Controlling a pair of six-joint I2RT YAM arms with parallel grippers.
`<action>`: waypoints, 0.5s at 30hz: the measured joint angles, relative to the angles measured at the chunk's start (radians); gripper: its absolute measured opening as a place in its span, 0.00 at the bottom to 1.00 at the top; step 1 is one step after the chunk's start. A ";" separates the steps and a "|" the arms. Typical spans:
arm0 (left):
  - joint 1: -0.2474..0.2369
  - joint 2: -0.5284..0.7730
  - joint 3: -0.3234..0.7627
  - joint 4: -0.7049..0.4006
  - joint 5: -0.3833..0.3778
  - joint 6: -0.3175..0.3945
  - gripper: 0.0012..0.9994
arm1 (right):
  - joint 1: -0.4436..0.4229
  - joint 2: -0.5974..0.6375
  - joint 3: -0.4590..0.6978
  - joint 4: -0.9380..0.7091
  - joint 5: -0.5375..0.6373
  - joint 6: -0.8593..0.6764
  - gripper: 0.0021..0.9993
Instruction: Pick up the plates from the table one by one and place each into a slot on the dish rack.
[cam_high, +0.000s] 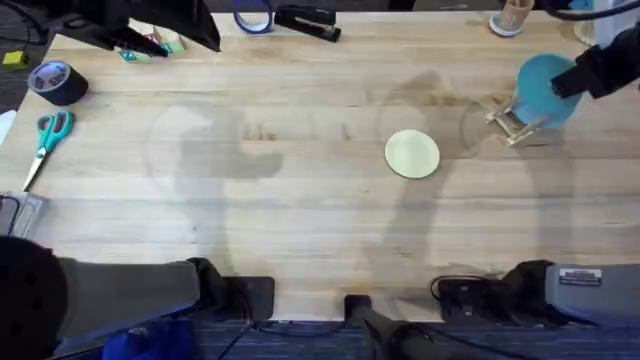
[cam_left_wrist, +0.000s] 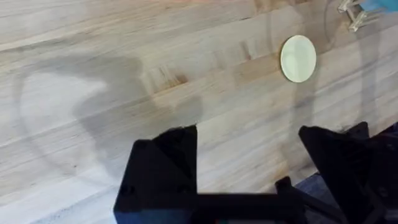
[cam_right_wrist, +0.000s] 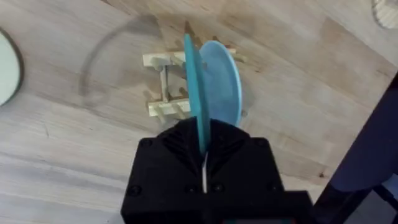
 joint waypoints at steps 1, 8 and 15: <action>0.000 0.000 0.000 0.000 0.000 0.000 1.00 | 0.000 0.008 0.000 0.000 0.000 0.000 0.03; 0.000 0.000 0.000 0.000 0.000 0.000 0.99 | -0.016 0.022 0.000 0.003 0.000 0.000 0.03; 0.000 0.000 0.000 0.000 0.000 0.000 1.00 | -0.056 0.022 0.000 0.003 0.000 0.000 0.03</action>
